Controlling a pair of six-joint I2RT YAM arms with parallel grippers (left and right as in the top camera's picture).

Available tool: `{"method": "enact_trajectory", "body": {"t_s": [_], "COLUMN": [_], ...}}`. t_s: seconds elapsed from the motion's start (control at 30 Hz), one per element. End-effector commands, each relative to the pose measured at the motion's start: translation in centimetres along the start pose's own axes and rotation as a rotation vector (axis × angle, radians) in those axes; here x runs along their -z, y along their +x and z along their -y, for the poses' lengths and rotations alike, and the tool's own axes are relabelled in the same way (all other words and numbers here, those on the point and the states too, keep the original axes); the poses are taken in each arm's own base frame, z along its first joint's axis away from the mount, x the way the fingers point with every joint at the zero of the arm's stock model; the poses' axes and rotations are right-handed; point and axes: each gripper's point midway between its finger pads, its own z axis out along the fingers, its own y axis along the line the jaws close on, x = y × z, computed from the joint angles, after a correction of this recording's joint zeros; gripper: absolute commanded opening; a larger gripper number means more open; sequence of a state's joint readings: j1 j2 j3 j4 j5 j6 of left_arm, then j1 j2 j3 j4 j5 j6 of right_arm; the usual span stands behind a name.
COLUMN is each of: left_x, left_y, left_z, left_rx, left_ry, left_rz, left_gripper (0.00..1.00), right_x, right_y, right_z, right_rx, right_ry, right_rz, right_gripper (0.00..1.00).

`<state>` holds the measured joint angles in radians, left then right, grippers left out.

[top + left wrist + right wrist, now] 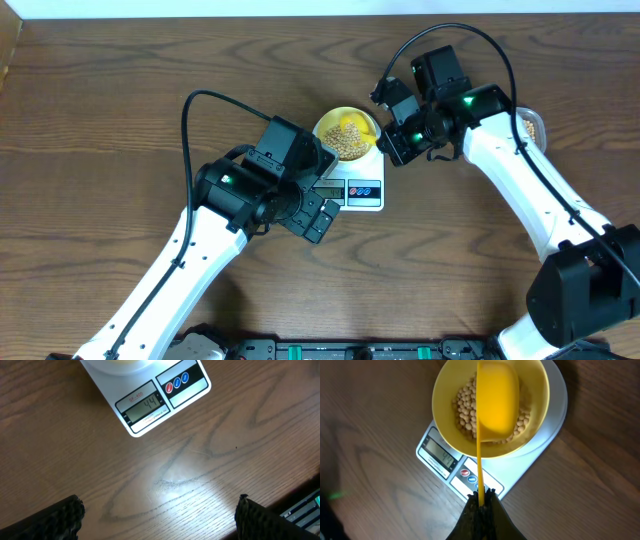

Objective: Scoop item into bowl and weigh 50g on scale
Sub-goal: 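Shake the scoop gently over the bowl to add a few more beans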

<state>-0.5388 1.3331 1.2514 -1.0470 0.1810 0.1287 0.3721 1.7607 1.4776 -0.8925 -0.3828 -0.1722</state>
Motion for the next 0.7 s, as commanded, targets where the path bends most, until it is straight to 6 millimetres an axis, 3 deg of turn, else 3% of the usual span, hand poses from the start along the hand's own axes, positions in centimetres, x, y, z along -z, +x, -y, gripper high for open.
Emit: {"method": "enact_trajectory", "body": {"t_s": [0.0,0.67], "left_x": [0.54,0.54], "left_y": [-0.35,-0.35], "left_z": [0.03,0.04], "left_rx": [-0.005,-0.005], "left_ry": [-0.004,-0.003], "left_rz": [0.018,0.018], "left_gripper": [0.98,0.98], "right_x": [0.26,0.22], "right_y": [-1.05,-1.32], "right_z": [-0.6,-1.26], "right_rx": [0.057,0.047], "right_ry": [0.023,-0.009], "right_rz": [0.014,0.026], "right_gripper": [0.01,0.01]}}
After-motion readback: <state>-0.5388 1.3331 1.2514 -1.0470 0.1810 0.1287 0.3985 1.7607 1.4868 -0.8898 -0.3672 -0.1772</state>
